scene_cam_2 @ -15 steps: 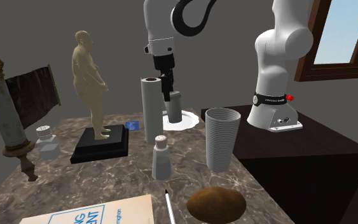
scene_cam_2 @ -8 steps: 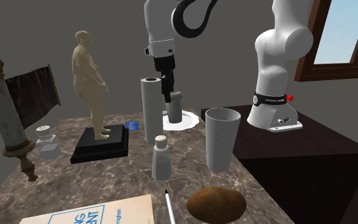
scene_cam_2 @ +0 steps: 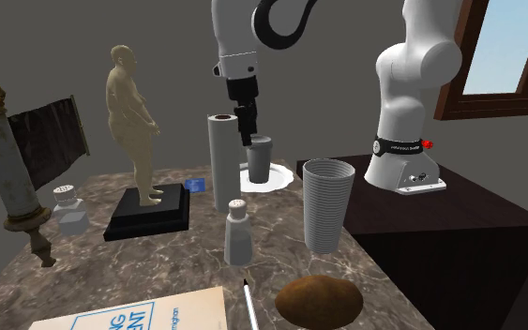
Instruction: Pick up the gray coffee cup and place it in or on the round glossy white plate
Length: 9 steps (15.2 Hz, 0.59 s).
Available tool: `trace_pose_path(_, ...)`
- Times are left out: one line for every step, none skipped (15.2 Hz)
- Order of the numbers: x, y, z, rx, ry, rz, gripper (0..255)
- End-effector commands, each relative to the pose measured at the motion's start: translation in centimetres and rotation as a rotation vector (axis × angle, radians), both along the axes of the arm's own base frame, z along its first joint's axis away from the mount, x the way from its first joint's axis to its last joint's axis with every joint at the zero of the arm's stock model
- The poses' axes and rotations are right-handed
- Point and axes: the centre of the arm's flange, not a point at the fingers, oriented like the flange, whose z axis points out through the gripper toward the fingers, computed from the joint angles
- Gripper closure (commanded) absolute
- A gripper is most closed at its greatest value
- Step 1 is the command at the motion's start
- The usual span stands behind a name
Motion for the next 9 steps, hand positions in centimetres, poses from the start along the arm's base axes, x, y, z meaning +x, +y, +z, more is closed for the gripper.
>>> trace_pose_path(0.3, 0.4, 2.3, 0.0, 0.001, 0.0, 0)
trace_pose_path(0.5, 0.4, 3.4, 0.0, 0.001, 0.0, 0)
trace_pose_path(0.5, 0.4, 3.4, 0.0, 0.001, 0.0, 0)
trace_pose_path(0.4, 0.4, 3.4, 0.0, 0.001, 0.0, 0)
trace_pose_path(0.5, 0.4, 3.4, 0.0, 0.001, 0.0, 0)
trace_pose_path(0.5, 0.4, 3.4, 0.0, 0.001, 0.0, 0)
trace_pose_path(0.5, 0.4, 3.4, 0.0, 0.001, 0.0, 0)
trace_pose_path(0.5, 0.4, 3.4, 0.0, 0.001, 0.0, 0)
trace_pose_path(0.5, 0.4, 3.4, 0.0, 0.001, 0.0, 0)
